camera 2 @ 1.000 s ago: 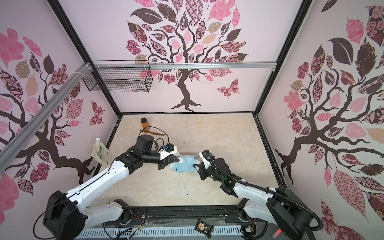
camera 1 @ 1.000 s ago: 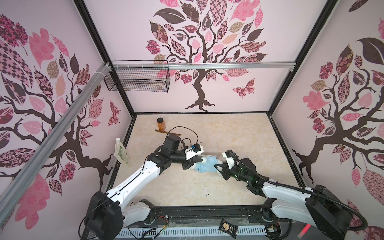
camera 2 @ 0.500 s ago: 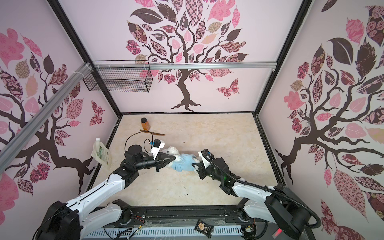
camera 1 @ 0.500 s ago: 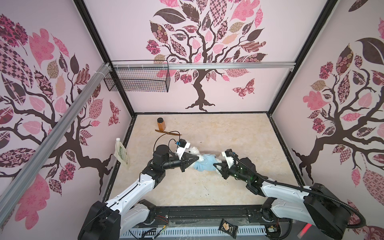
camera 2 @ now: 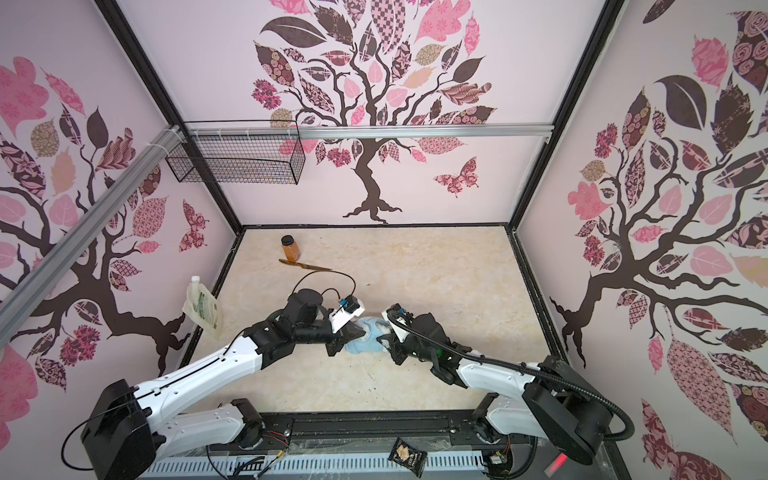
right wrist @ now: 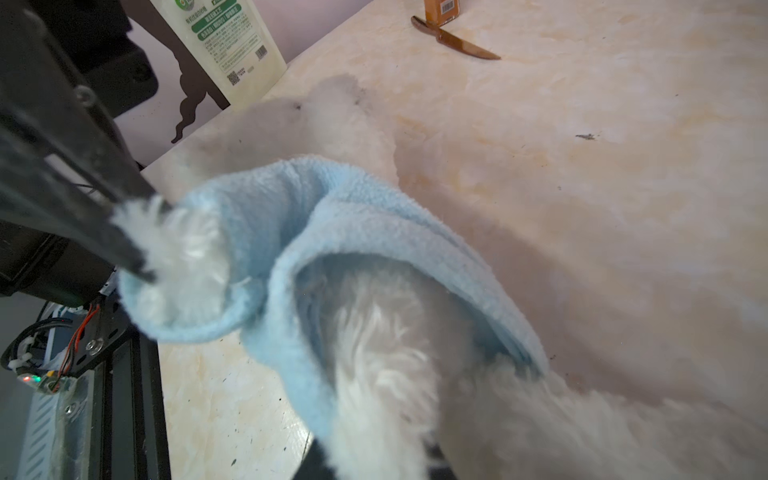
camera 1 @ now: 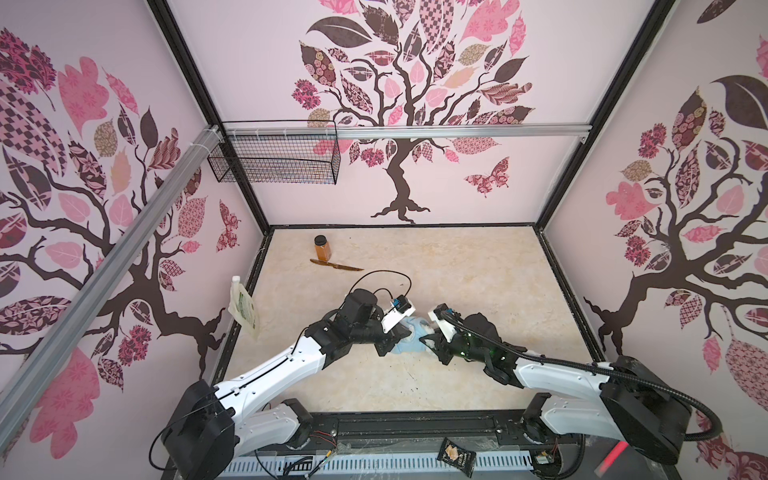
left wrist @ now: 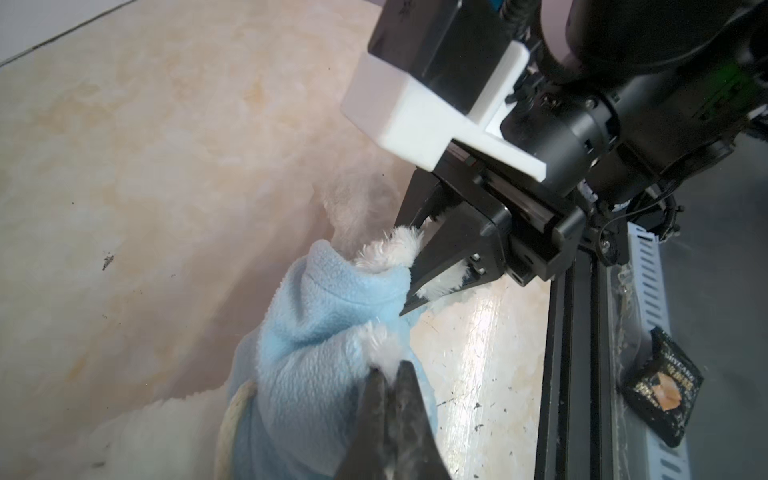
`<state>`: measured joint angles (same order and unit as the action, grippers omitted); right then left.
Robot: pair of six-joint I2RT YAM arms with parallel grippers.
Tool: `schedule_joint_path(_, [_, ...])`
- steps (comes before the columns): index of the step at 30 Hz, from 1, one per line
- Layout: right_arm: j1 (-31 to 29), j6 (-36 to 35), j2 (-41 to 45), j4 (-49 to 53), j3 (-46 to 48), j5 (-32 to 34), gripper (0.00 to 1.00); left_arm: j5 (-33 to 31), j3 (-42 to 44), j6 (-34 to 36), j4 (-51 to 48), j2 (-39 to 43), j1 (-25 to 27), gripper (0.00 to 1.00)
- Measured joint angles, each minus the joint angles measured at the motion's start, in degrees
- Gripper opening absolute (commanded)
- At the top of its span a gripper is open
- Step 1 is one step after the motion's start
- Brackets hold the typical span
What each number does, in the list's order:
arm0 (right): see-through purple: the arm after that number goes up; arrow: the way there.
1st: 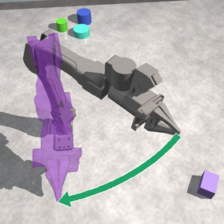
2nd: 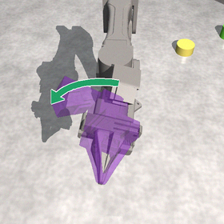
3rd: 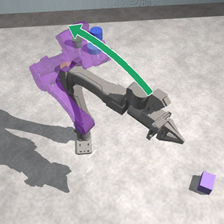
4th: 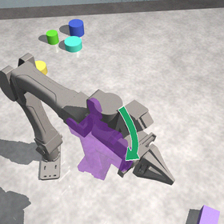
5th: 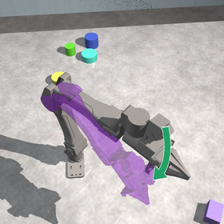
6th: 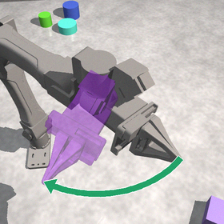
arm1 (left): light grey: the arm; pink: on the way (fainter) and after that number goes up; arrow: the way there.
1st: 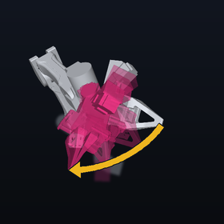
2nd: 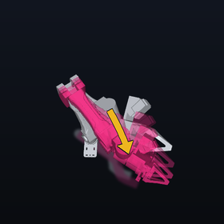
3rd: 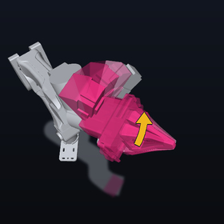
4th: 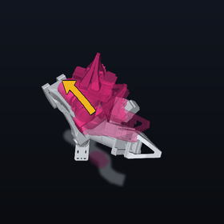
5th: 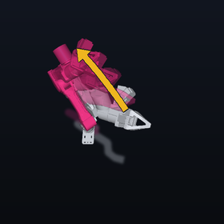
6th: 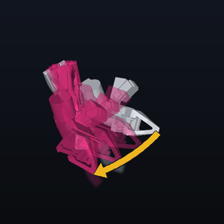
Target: Dress the teddy bear
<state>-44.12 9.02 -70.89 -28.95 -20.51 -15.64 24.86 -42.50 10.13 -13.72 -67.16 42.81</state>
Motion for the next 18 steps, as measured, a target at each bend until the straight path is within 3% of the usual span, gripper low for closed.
schedule_joint_path(4, [-0.02,-1.29,-0.02,1.86,-0.09,2.01,0.47,-0.11,0.11,-3.28,1.18,0.87,-1.07,0.0])
schedule_joint_path(7, [-0.07,-3.78,2.29,4.37,-0.24,5.53,0.73,0.52,0.22,-6.49,2.34,2.43,-3.13,0.0])
schedule_joint_path(9, [-0.07,-5.31,5.4,6.08,-0.48,8.31,0.83,0.87,0.52,-8.5,2.8,3.3,-4.72,0.0])
schedule_joint_path(12, [-0.07,-6.73,9.14,7.13,-1.95,10.88,0.91,0.94,1.68,-10.71,3.02,4.2,-5.86,0.0])
schedule_joint_path(18, [-0.74,-8.0,11.56,7.32,-6.47,11.91,0.91,2.01,2.25,-14.88,2.99,4.17,-5.92,0.0])
